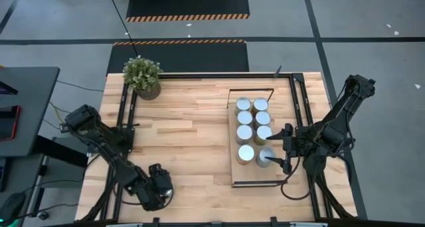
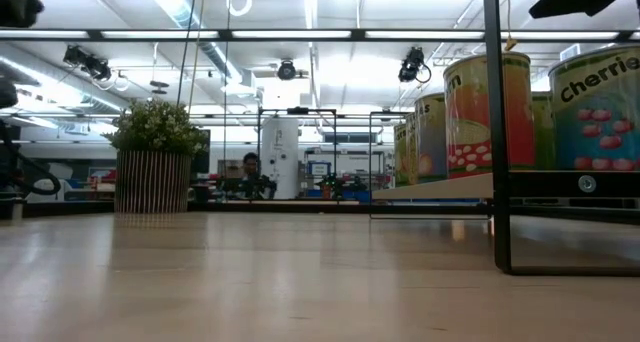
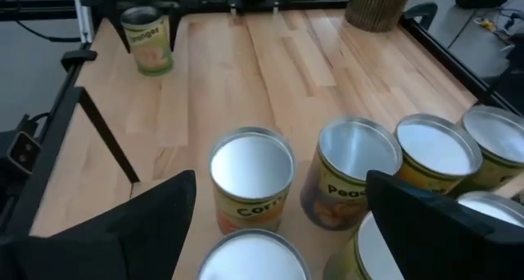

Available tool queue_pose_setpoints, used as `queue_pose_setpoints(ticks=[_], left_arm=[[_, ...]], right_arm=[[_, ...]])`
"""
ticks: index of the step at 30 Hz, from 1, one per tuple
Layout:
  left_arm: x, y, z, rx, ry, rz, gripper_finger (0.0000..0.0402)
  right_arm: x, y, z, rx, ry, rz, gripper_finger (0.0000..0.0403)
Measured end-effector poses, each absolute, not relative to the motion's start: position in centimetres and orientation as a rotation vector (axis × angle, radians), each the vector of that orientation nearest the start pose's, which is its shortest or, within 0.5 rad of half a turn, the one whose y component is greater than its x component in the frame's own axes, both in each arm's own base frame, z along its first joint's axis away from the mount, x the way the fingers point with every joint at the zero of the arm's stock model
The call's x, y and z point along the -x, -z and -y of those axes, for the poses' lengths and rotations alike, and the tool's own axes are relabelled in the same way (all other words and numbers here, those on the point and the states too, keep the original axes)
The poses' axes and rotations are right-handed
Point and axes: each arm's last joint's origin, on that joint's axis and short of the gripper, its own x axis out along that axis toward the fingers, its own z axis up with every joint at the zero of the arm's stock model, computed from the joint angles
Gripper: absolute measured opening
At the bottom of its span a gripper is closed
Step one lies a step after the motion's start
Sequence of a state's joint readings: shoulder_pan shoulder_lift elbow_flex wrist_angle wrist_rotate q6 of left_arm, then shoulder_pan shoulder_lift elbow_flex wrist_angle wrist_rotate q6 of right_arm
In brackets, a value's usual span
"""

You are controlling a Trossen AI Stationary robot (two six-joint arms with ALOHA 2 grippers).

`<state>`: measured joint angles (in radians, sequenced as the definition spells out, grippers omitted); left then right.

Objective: Pick and place cans onto a shelf
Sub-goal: Put the canned oranges on the shelf

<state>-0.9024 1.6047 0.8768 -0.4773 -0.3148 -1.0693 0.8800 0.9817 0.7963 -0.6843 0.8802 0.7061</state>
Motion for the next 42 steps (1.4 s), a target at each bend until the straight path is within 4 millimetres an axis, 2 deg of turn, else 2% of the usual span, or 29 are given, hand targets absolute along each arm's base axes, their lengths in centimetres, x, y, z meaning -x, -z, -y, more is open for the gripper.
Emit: queue_pose_setpoints(ticks=[7,11,19,26,30,35,39,42], left_arm=[[-21.6,-16.4,19.9,0.272,-0.02,-1.077,0.0303],[-24.4,-17.7,18.2,0.249,-0.001,-1.019,0.0304],[-30.3,-20.1,13.1,0.127,-0.02,-0.865,0.0317],[-36.0,-21.3,10.2,0.018,0.053,-0.879,0.0316],[-38.4,-22.4,10.1,-0.025,0.096,-0.867,0.0316],[-40.4,-22.0,11.1,-0.042,0.195,-0.867,0.0316],[-41.3,-20.6,11.9,-0.09,0.242,-0.854,0.0316],[-42.0,-20.3,12.4,-0.117,0.29,-0.783,0.0318]], right_arm=[[-13.4,-27.2,-12.6,0.006,0.167,-0.508,0.0363],[-13.4,-27.2,-12.6,0.01,0.166,-0.509,0.0363],[-13.4,-27.2,-12.5,0.034,0.169,-0.507,0.0363],[-14.1,-27.6,-12.5,0.038,0.142,-0.493,0.0363],[-14.6,-28.0,-12.1,0.041,0.142,-0.496,0.0363],[-14.8,-28.2,-11.9,0.058,0.147,-0.498,0.0363],[-14.9,-28.2,-11.9,0.057,0.149,-0.497,0.0363],[-14.9,-28.2,-11.9,0.057,0.149,-0.496,0.0363]])
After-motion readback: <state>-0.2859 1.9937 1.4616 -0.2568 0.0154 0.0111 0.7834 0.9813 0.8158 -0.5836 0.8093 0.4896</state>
